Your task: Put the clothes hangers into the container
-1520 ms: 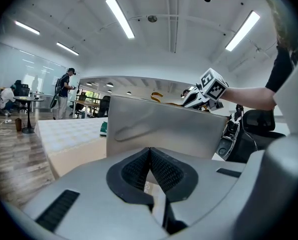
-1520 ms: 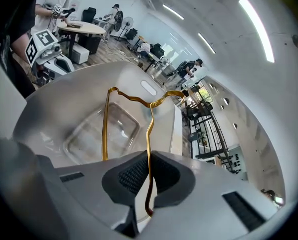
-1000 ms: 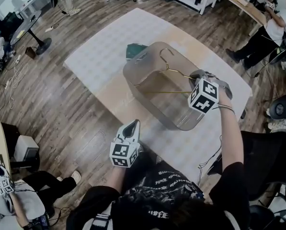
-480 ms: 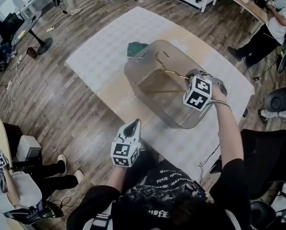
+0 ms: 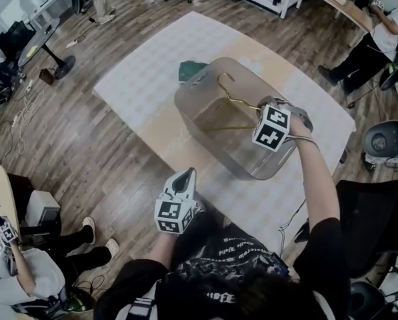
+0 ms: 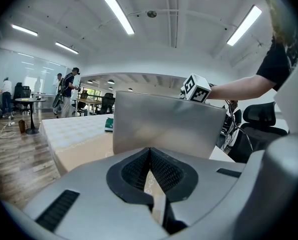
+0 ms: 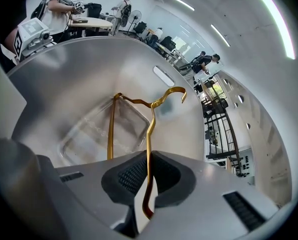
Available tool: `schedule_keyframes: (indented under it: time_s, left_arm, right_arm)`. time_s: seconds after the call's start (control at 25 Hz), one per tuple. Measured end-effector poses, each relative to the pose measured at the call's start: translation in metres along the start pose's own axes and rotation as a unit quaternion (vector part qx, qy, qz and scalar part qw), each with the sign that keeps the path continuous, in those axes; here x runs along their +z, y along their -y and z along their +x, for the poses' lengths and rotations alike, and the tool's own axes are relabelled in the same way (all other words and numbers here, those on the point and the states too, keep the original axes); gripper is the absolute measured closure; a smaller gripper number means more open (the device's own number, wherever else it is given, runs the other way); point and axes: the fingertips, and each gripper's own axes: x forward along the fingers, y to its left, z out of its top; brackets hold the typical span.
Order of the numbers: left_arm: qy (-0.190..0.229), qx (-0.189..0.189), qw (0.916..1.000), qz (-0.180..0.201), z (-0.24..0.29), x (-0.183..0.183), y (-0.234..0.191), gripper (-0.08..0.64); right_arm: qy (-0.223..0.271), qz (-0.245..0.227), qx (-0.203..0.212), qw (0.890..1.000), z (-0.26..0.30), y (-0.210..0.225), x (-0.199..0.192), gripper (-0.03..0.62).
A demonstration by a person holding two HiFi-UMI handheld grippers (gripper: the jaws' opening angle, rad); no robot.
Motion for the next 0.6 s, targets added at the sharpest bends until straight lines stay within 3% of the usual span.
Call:
schedule_keyframes:
  time_s: [0.6]
  left_arm:
    - [-0.014,0.003,0.9999,0.003,-0.001,-0.009,0.001,0.540]
  right_arm:
    - [-0.037,0.007,0.013,0.999,0.020,0.003,-0.015,0.572]
